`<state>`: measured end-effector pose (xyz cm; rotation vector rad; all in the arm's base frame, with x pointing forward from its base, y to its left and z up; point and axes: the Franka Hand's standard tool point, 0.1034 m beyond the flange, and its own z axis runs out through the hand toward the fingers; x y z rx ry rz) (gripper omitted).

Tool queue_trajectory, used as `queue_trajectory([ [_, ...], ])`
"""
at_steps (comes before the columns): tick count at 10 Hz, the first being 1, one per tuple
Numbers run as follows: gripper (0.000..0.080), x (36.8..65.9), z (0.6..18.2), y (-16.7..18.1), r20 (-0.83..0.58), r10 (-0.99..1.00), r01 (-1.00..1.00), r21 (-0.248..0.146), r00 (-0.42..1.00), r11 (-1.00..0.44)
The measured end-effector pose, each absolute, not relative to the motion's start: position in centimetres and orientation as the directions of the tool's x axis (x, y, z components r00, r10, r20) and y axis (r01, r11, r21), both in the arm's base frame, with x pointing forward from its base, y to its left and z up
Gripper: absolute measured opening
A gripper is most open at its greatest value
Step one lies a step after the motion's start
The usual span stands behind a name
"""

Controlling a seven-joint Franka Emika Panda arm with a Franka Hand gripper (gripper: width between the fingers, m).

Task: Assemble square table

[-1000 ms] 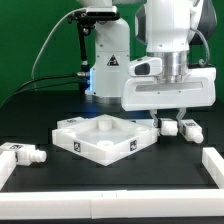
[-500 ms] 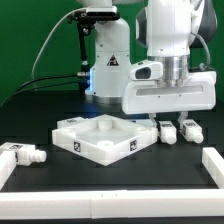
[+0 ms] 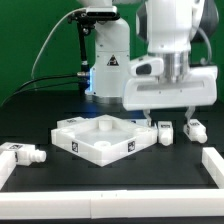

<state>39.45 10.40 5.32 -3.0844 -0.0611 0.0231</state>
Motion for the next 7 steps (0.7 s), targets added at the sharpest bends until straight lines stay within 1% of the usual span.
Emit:
queue_trajectory([
  [1,0.0646,40.2,6.4,9.7,-0.020,0.051,0.050,-0.065,0.998,-0.997],
  [2,0.0646,41.3,7.1,8.6,-0.013,0.061,0.060,-0.068,0.998,-0.996],
  [4,0.0648,42.7,7.0,6.4,-0.001,0.146,0.146,-0.064,0.989,-0.987],
  [5,0.0648,43.9,7.6,6.1,0.012,0.155,0.156,-0.067,0.988,-0.986],
  [7,0.0648,44.1,7.7,6.6,0.018,0.164,0.165,-0.068,0.986,-0.984],
])
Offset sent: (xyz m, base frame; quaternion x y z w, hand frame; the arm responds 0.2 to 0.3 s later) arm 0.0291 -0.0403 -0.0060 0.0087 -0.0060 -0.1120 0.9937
